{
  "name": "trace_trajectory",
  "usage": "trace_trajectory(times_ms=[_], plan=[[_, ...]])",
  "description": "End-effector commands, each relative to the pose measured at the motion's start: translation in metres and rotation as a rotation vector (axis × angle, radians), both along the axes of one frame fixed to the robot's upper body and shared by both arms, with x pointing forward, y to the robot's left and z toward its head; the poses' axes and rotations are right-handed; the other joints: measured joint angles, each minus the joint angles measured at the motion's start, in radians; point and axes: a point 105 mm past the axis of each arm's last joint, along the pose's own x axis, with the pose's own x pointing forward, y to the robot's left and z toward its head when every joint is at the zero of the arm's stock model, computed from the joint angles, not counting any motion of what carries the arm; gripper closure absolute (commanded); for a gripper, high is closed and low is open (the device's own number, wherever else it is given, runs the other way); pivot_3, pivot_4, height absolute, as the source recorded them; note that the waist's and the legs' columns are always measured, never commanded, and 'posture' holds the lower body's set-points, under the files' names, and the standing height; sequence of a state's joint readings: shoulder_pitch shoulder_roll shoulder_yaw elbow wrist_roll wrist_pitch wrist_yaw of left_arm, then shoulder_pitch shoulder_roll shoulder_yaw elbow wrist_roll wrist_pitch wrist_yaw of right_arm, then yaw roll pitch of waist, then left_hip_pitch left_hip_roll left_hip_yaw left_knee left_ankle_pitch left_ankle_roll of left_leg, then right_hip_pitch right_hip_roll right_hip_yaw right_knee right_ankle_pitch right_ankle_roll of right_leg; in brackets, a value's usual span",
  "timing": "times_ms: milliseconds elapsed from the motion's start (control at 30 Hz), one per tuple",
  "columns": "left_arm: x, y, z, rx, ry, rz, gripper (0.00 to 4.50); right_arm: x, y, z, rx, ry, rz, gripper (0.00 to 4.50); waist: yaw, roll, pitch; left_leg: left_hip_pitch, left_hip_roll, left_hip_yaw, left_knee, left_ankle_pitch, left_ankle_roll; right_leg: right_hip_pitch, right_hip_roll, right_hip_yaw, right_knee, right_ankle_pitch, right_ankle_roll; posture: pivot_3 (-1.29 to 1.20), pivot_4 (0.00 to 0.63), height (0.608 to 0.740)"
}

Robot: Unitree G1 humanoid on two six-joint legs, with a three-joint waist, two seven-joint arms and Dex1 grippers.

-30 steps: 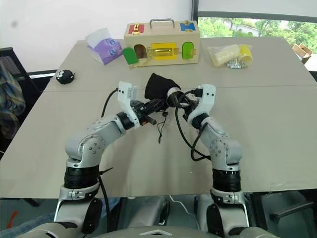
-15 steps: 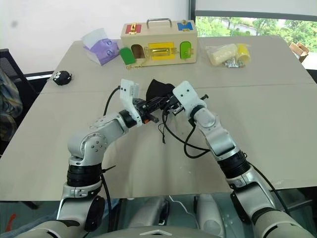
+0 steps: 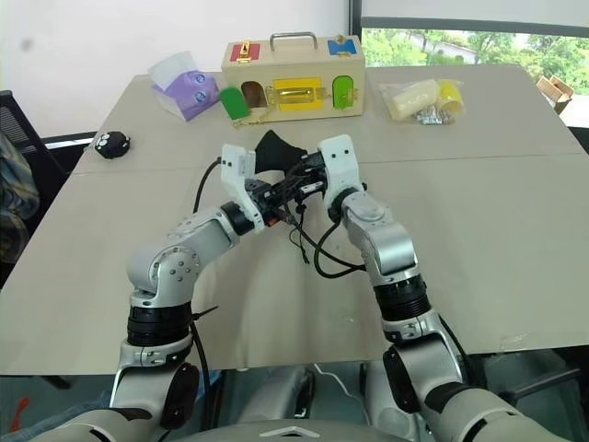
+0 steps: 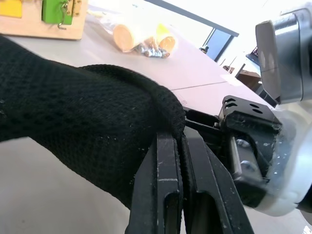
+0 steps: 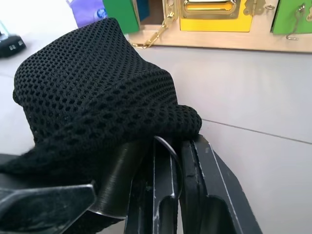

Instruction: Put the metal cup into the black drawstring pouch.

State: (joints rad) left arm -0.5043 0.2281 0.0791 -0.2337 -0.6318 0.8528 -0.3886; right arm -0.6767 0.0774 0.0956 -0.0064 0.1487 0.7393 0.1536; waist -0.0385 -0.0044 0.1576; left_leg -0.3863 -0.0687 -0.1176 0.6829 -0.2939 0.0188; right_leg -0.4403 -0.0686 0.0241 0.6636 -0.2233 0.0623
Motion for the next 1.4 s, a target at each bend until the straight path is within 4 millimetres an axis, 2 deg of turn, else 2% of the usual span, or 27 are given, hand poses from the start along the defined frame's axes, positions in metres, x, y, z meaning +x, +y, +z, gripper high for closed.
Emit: trace_trajectory(times_ms=[33, 300, 467, 800, 867, 900, 967, 1067, 1200, 1333, 1400], plan=[[-0.004, -0.005, 0.011, -0.014, -0.048, -0.022, 4.50, -0.014, 0.000, 0.033, 0.057, -0.127, 0.078, 3.54, 0.001, 0.000, 0.000, 0.000, 0.000, 0.000, 0.000, 0.000, 0.000, 0.000, 0.000, 0.000, 0.000, 0.000, 0.000, 0.00, 0.150, 0.710], [0.000, -0.002, 0.013, -0.024, -0.049, -0.010, 4.50, -0.030, -0.012, 0.038, 0.098, -0.155, 0.144, 0.06, -0.003, 0.000, 0.000, 0.000, 0.000, 0.000, 0.000, 0.000, 0.000, 0.000, 0.000, 0.000, 0.000, 0.000, 0.000, 0.00, 0.150, 0.710], [0.008, 0.002, 0.021, -0.062, -0.053, 0.021, 4.50, -0.036, -0.029, 0.029, 0.047, -0.140, 0.159, 0.06, 0.002, 0.000, 0.000, 0.000, 0.000, 0.000, 0.000, 0.000, 0.000, -0.001, 0.000, 0.000, 0.001, 0.000, 0.000, 0.00, 0.150, 0.710], [0.018, 0.006, 0.034, -0.164, -0.028, 0.050, 4.50, -0.057, -0.045, 0.028, 0.086, -0.118, 0.278, 0.06, 0.002, 0.000, 0.000, -0.001, 0.000, 0.000, 0.000, 0.000, 0.000, -0.001, -0.001, 0.000, 0.000, 0.000, 0.000, 0.00, 0.150, 0.710], [0.020, 0.007, 0.038, -0.201, -0.014, 0.060, 4.50, -0.063, -0.047, 0.022, 0.098, -0.085, 0.323, 0.06, 0.003, 0.000, 0.000, -0.001, -0.001, 0.000, 0.000, 0.000, 0.000, -0.001, -0.001, 0.000, 0.000, 0.000, 0.000, 0.00, 0.150, 0.710], [0.021, 0.008, 0.040, -0.218, -0.008, 0.065, 4.50, -0.069, -0.048, 0.011, 0.075, -0.052, 0.362, 0.06, 0.004, 0.000, 0.000, -0.001, 0.000, 0.000, 0.000, 0.000, 0.000, -0.001, -0.001, 0.000, 0.000, 0.000, 0.000, 0.00, 0.150, 0.710], [0.023, 0.007, 0.042, -0.229, -0.003, 0.066, 4.50, -0.071, -0.047, -0.011, -0.008, -0.006, 0.378, 0.06, 0.006, 0.000, 0.000, -0.001, 0.000, 0.000, 0.000, 0.000, 0.000, 0.000, -0.001, -0.001, 0.000, 0.000, 0.000, 0.00, 0.150, 0.710], [0.023, 0.006, 0.042, -0.235, 0.004, 0.066, 4.50, -0.059, -0.039, -0.033, -0.119, 0.003, 0.337, 0.06, -0.001, -0.001, 0.000, -0.001, -0.001, 0.001, 0.000, 0.000, 0.000, -0.001, -0.001, 0.001, 0.000, 0.000, 0.000, 0.00, 0.150, 0.710], [0.023, 0.004, 0.041, -0.237, 0.009, 0.067, 4.50, -0.047, -0.020, -0.044, -0.100, -0.004, 0.326, 0.06, -0.002, -0.001, 0.000, 0.001, 0.000, 0.002, 0.000, 0.000, -0.001, -0.001, 0.000, 0.002, 0.001, 0.000, 0.000, 0.00, 0.150, 0.710], [0.023, 0.003, 0.040, -0.238, 0.010, 0.067, 4.50, -0.040, -0.011, -0.052, -0.127, -0.027, 0.331, 0.06, 0.002, -0.001, 0.000, 0.000, 0.000, 0.002, 0.000, 0.000, -0.001, -0.001, 0.000, 0.002, 0.001, 0.000, 0.000, 0.00, 0.150, 0.710], [0.023, 0.004, 0.040, -0.234, 0.007, 0.070, 4.50, -0.034, -0.006, -0.062, -0.184, -0.026, 0.334, 0.06, 0.005, -0.001, 0.000, 0.000, -0.001, 0.001, 0.001, 0.000, -0.001, 0.000, 0.000, 0.001, 0.001, 0.000, 0.000, 0.00, 0.150, 0.710]])
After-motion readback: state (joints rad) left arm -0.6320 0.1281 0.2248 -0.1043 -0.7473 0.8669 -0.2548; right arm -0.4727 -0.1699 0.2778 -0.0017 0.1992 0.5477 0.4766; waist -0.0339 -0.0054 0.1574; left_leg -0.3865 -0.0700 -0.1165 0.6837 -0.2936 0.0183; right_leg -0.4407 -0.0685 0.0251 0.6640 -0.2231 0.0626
